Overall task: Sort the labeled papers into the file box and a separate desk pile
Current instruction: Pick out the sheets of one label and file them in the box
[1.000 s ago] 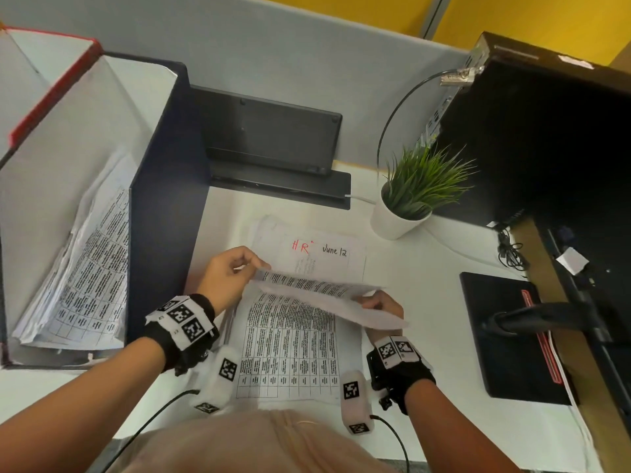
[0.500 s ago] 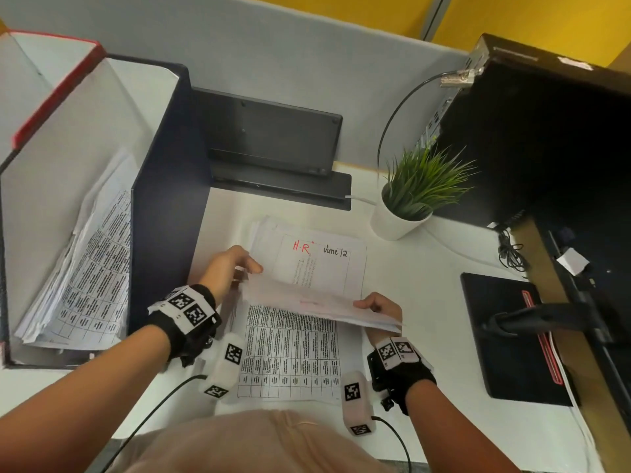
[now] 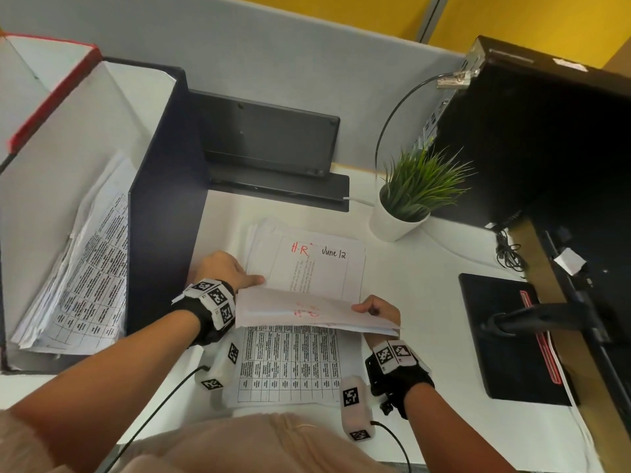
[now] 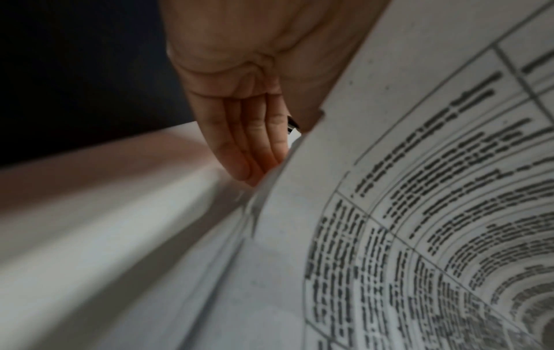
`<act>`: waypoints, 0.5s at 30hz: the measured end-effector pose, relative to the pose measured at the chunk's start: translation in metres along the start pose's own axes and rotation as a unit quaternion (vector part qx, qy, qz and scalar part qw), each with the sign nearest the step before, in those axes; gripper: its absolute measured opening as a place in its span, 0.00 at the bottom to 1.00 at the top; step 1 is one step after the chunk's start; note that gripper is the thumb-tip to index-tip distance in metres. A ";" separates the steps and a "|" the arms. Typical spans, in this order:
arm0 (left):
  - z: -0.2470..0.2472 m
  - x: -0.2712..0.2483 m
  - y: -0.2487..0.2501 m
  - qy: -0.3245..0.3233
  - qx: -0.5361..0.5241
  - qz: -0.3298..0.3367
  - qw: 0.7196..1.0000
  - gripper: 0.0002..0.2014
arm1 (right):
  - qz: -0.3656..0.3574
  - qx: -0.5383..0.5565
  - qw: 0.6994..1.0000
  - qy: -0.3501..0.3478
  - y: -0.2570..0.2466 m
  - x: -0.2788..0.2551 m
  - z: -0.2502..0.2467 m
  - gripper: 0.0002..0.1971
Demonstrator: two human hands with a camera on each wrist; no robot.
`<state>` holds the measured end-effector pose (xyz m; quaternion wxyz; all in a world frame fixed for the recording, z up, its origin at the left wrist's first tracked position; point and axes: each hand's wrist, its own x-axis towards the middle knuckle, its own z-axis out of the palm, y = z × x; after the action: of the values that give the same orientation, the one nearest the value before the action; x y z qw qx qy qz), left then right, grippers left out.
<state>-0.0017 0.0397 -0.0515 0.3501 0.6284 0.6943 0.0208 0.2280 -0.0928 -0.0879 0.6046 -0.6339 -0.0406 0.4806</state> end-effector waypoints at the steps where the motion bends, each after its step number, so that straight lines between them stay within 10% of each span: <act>1: -0.001 -0.001 0.001 -0.003 0.010 -0.006 1.000 0.21 | -0.011 -0.033 0.999 -0.001 -0.001 -0.001 0.001 0.22; 10: 0.000 -0.003 0.010 -0.029 -0.046 0.005 0.999 0.07 | -0.177 -0.211 0.961 -0.022 0.005 -0.001 -0.001 0.20; 15: 0.001 -0.014 0.005 0.000 -0.013 0.084 0.996 0.07 | -0.072 -0.053 0.996 -0.007 0.003 0.002 0.001 0.18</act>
<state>0.0028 0.0280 -0.0430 0.3556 0.6796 0.6388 0.0593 0.2268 -0.0922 -0.0911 0.6027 -0.6570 -0.1158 0.4378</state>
